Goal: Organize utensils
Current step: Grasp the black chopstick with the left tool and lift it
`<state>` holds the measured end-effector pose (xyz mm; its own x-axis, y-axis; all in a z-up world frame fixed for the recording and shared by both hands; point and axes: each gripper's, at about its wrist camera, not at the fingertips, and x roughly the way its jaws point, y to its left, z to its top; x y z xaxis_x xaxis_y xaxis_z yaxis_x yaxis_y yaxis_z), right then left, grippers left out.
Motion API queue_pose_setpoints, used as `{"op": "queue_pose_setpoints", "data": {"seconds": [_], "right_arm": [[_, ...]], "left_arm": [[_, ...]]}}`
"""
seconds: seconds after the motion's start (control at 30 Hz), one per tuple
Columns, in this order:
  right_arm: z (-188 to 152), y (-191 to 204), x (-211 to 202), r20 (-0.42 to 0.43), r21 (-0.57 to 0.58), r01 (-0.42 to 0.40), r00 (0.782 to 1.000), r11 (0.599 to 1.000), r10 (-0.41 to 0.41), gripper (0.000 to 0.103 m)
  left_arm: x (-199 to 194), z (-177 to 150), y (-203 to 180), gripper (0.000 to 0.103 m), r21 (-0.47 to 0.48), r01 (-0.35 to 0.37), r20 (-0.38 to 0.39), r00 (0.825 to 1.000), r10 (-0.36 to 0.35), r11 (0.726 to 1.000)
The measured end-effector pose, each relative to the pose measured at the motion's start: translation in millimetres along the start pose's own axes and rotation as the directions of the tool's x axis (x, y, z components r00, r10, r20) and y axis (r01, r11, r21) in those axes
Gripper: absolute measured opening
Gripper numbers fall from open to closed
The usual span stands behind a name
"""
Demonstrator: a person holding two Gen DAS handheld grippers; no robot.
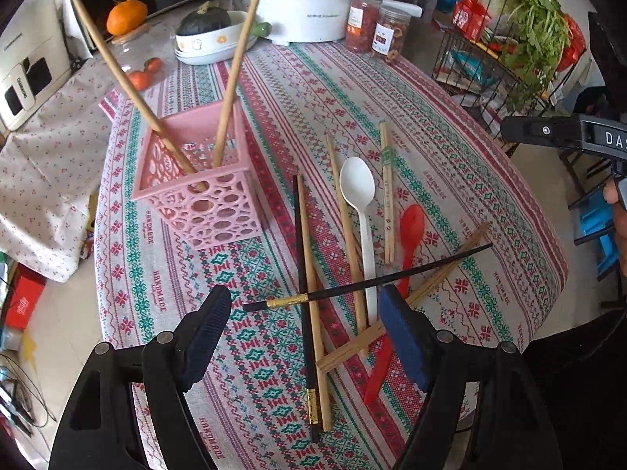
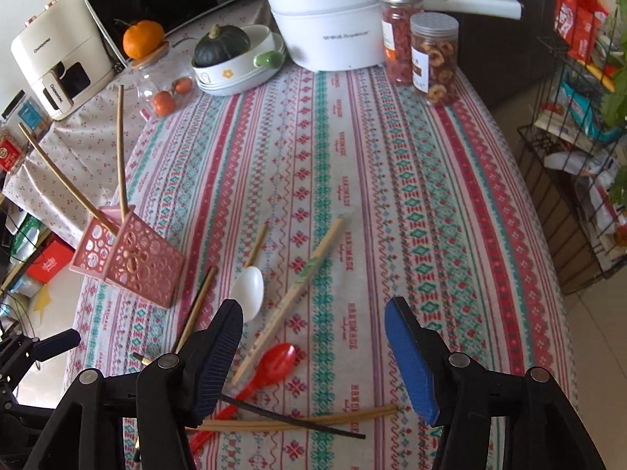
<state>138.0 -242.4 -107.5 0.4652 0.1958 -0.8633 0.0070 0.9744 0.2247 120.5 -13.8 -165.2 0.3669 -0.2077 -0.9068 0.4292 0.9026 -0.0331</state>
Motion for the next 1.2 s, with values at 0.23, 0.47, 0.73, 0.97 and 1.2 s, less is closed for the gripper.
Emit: {"op": "queue_pose_setpoints", "data": {"seconds": [0.23,0.47,0.73,0.97,1.2], "right_arm": [[-29.0,-44.4,3.0,-0.098,0.036,0.058,0.994,0.998,-0.055,0.069],[-39.7,-66.7,5.0,-0.135,0.043,0.081,0.988,0.996,-0.074,0.069],[-36.8,-73.1,4.4,-0.132,0.036,0.074,0.989,0.997,-0.069,0.069],[-33.3,-78.0,7.2,-0.136,0.047,0.08,0.988,0.996,-0.073,0.069],[-32.2,-79.6,8.4,-0.139,0.055,0.077,0.988,0.996,-0.068,0.069]], "left_arm": [[31.1,12.4,-54.0,0.066,0.19,0.037,-0.048,0.998,-0.029,0.981],[54.1,20.8,-98.5,0.039,0.397,0.128,-0.098,0.99,-0.097,0.909],[71.5,35.8,-110.2,0.021,0.411,0.172,-0.147,0.982,-0.121,0.895],[90.3,52.5,-94.5,0.009,0.288,0.125,-0.172,0.982,-0.077,0.95],[95.4,63.2,-97.9,0.009,0.274,0.13,-0.156,0.984,-0.09,0.953]]}}
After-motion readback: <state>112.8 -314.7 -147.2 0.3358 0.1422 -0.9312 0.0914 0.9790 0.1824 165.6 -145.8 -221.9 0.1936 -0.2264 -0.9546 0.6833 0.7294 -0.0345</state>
